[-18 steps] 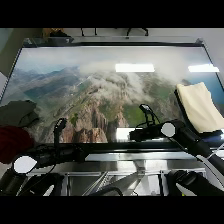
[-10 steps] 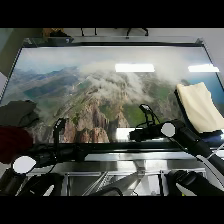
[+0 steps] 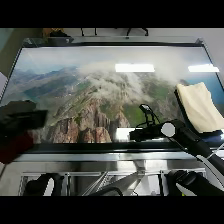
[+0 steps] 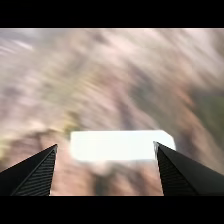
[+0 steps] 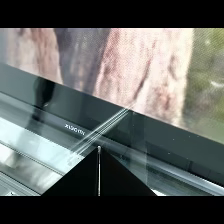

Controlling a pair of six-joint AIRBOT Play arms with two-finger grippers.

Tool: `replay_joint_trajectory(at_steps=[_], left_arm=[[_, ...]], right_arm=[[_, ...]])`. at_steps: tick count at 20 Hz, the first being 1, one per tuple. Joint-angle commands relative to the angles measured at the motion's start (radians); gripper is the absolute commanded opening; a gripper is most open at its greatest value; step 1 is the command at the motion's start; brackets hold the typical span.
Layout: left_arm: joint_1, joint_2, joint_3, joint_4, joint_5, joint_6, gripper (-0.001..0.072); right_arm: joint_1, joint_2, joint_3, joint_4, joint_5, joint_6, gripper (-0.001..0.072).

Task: Fold the shirts.

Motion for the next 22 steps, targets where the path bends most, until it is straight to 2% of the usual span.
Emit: replay_joint_trajectory(at_steps=[1, 3, 9, 12, 16, 22], left_arm=[[0.274, -0.13, 0.158, 0.196, 0.057, 0.082, 0.0677], [0.328, -0.299, 0.228, 0.2, 0.098, 0.095, 0.0678], [0.463, -0.876, 0.489, 0.199, -0.047, 0.09, 0.0679], [0.507, -1.087, 0.589, 0.2, -0.079, 0.089, 0.0679], [0.544, -1.247, 0.643, 0.2, -0.03, 0.09, 0.0678], [0.555, -1.349, 0.643, 0.2, 0.034, 0.093, 0.0675]], right_arm=[[0.001, 0.001, 0.0, 0.001, 0.0, 0.0, 0.0014], [0.001, 0.002, 0.0, 0.003, 0.0, 0.0, 0.0015], [0.001, -0.007, 0.0, 0.003, -0.004, 0.0, 0.0015], [0.001, -0.006, -0.001, 0.003, -0.031, 0.0, 0.0015], [0.001, -0.011, -0.001, 0.003, -0.034, 0.0, 0.0015], [0.001, -0.011, -0.001, 0.004, -0.033, -0.003, 0.0015]])
